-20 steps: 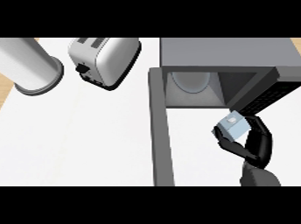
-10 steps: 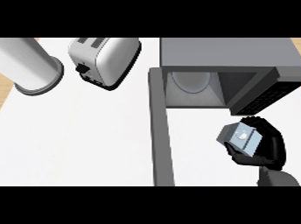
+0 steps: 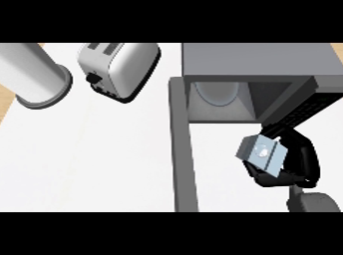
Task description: Pick up the milk, place it into the microwave and close the microwave
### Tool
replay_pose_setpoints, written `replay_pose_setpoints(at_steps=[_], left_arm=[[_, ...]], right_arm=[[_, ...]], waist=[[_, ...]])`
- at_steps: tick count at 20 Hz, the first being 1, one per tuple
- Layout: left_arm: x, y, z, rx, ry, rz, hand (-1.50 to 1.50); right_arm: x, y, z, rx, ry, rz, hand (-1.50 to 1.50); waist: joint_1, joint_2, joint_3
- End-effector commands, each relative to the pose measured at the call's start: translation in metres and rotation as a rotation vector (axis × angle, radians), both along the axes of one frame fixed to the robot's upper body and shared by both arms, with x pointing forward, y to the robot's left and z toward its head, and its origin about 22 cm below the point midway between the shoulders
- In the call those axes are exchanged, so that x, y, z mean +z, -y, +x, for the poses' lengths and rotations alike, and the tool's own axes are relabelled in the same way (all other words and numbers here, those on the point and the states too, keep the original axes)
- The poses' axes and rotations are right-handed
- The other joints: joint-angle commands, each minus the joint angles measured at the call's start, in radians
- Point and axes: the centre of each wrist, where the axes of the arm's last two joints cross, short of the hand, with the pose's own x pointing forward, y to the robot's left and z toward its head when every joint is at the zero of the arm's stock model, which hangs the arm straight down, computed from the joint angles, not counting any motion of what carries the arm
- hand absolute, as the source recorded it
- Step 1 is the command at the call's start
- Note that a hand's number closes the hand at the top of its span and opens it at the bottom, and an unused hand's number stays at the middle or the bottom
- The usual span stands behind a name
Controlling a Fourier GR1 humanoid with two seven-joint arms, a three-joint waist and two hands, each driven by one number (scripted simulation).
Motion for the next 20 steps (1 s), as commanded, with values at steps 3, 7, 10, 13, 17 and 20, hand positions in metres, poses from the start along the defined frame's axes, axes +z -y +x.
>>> replay_pose_setpoints(at_steps=[3, 7, 10, 13, 17, 20], left_arm=[[-0.001, -0.008, -0.007, 0.002, -0.027, 0.005, -1.5], [-0.006, -0.012, 0.013, 0.008, -0.005, 0.003, -1.5], [-0.005, -0.014, 0.007, 0.021, -0.006, 0.006, -1.5], [0.0, -0.008, -0.001, 0.016, -0.024, 0.017, -1.5], [-0.002, -0.017, 0.003, -0.002, 0.002, 0.007, -1.5], [0.004, -0.018, 0.009, -0.02, -0.008, 0.016, -1.5]], right_arm=[[0.039, -0.04, 0.031, -0.051, 0.004, -0.103, 1.5], [0.042, -0.049, 0.067, -0.063, -0.023, -0.154, 1.5], [0.05, -0.037, 0.085, -0.065, -0.058, -0.154, 1.5], [0.034, -0.07, 0.096, -0.043, -0.073, -0.166, 1.5], [0.042, -0.073, 0.121, -0.07, -0.082, -0.187, 1.5], [0.048, -0.057, 0.131, -0.086, -0.088, -0.175, 1.5]], waist=[[0.007, 0.001, 0.0], [0.008, 0.004, 0.0], [0.008, 0.003, 0.0], [0.011, 0.003, 0.001], [0.036, 0.01, 0.001], [0.038, 0.013, 0.002]])
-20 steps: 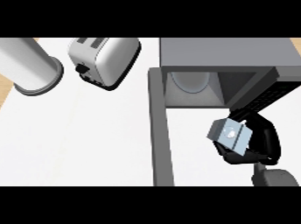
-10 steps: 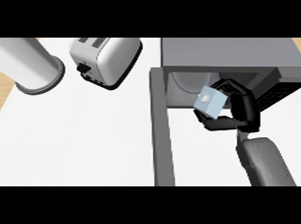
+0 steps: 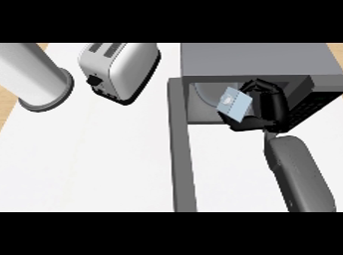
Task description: Pick up the milk, place it into the microwave and close the microwave
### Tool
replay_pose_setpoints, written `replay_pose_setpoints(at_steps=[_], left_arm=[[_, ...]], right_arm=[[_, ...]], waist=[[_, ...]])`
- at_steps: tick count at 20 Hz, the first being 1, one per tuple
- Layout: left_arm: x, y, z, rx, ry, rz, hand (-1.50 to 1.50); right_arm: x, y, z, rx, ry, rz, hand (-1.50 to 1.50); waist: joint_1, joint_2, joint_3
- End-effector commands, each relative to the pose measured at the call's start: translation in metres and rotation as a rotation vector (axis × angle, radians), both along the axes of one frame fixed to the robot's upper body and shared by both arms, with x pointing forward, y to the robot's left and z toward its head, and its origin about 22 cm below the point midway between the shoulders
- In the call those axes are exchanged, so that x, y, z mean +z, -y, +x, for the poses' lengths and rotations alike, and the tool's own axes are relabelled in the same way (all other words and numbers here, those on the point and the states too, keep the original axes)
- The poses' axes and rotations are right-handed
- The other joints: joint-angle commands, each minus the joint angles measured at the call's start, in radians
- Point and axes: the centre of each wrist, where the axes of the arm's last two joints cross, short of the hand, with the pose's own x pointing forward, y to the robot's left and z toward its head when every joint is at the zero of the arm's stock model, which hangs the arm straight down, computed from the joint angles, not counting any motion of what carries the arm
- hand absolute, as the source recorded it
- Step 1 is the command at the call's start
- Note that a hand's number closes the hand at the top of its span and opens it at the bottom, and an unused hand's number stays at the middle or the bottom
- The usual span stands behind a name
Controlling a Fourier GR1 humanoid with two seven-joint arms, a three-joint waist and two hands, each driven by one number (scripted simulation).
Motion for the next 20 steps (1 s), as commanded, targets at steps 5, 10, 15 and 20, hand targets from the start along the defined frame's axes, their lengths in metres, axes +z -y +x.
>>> replay_pose_setpoints(at_steps=[5, 10, 15, 20], left_arm=[[-0.004, -0.006, 0.007, -0.047, 0.004, -0.003, -1.5], [0.0, 0.0, 0.012, -0.087, 0.014, 0.005, -1.5], [0.0, 0.003, 0.023, -0.101, 0.021, 0.005, -1.5], [0.001, 0.006, 0.029, -0.117, 0.032, 0.01, -1.5]], right_arm=[[0.028, -0.013, 0.045, -0.01, -0.07, -0.1, 1.5], [0.028, -0.01, 0.047, -0.078, -0.012, -0.131, 1.5], [0.026, 0.002, 0.046, -0.131, 0.021, -0.196, 1.5], [0.014, 0.004, 0.039, -0.215, 0.048, -0.14, 1.5]], waist=[[0.07, 0.035, -0.011], [0.108, 0.044, -0.011], [0.115, 0.051, -0.012], [0.146, 0.063, -0.011]])
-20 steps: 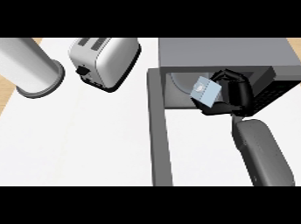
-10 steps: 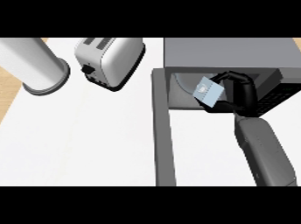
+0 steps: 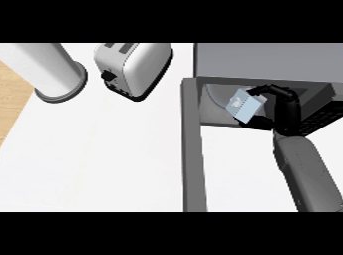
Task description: Pick up the milk, place it into the microwave and close the microwave
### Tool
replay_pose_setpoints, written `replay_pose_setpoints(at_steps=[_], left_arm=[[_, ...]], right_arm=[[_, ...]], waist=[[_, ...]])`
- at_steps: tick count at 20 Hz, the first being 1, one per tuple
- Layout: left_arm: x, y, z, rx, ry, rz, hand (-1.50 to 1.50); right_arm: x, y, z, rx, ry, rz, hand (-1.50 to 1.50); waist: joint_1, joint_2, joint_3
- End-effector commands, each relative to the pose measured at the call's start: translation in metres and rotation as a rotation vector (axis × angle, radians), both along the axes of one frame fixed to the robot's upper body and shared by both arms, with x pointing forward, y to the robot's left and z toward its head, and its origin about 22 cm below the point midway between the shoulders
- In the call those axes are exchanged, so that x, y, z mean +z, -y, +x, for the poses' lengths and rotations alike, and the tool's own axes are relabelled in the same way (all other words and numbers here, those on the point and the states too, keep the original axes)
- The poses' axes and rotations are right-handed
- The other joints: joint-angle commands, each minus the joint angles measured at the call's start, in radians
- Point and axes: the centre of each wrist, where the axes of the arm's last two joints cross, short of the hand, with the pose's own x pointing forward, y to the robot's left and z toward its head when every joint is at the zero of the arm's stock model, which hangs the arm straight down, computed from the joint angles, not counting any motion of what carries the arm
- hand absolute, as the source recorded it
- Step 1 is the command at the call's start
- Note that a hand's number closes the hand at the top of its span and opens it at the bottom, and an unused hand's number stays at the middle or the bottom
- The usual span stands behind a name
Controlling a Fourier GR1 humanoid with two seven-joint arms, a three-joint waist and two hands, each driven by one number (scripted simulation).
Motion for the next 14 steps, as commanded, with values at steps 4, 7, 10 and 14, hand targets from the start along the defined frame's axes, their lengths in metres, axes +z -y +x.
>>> replay_pose_setpoints(at_steps=[4, 7, 10, 14], left_arm=[[0.006, 0.002, 0.007, -0.022, 0.021, 0.038, -1.5], [0.006, 0.001, 0.011, -0.016, 0.015, 0.061, -1.5], [0.007, 0.003, 0.013, -0.021, 0.013, 0.077, -1.5], [0.013, 0.007, 0.016, -0.037, 0.021, 0.096, -1.5]], right_arm=[[0.012, -0.01, 0.029, -0.237, -0.164, 0.073, 1.5], [0.02, -0.005, 0.03, -0.292, -0.083, 0.034, 1.5], [0.009, 0.015, 0.02, -0.352, -0.023, -0.117, -1.5], [0.004, 0.016, 0.015, -0.39, -0.013, -0.145, -1.5]], waist=[[0.087, 0.063, -0.019], [0.095, 0.067, -0.021], [0.109, 0.077, -0.023], [0.124, 0.078, -0.021]])
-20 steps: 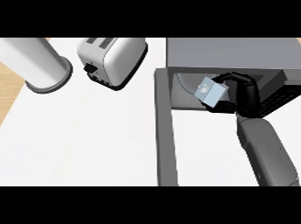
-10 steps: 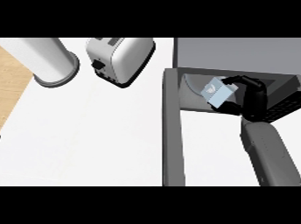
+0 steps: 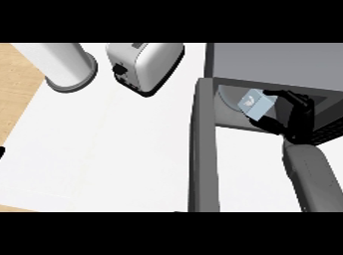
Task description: Pick up the milk, place it into the microwave and close the microwave
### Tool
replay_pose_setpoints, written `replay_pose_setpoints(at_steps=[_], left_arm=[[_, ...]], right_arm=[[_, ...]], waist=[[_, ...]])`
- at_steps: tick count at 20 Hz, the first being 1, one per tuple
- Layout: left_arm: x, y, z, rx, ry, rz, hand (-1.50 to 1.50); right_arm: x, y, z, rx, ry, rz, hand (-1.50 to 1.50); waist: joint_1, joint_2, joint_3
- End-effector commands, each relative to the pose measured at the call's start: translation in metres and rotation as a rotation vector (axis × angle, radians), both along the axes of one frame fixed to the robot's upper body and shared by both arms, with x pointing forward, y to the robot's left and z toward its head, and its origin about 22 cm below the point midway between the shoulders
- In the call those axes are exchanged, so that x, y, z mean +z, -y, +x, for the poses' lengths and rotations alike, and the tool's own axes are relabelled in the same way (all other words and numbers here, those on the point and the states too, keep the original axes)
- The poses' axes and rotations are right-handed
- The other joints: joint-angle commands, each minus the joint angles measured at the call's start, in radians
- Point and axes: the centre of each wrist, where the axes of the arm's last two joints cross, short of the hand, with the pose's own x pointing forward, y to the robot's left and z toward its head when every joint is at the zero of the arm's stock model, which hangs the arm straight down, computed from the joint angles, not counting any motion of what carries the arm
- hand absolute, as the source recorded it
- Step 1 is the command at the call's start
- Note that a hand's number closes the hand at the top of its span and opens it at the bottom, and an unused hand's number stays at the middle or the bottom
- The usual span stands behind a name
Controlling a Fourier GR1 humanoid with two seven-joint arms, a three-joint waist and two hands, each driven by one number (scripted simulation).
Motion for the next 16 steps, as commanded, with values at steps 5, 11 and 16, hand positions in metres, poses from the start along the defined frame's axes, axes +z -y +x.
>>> replay_pose_setpoints(at_steps=[5, 11, 16], left_arm=[[0.001, 0.004, 0.008, -0.023, -0.007, 0.031, -1.5], [0.003, 0.013, 0.019, -0.066, 0.006, 0.033, -1.5], [0.0, 0.021, 0.022, -0.095, -0.002, 0.033, -1.5]], right_arm=[[-0.007, 0.02, 0.01, -0.262, -0.154, -0.087, -1.5], [-0.006, -0.019, 0.017, -0.06, -0.226, 0.086, -1.5], [-0.011, -0.029, 0.016, -0.044, -0.266, 0.149, -1.5]], waist=[[0.055, 0.069, -0.013], [0.09, 0.068, -0.004], [0.086, 0.057, -0.004]])
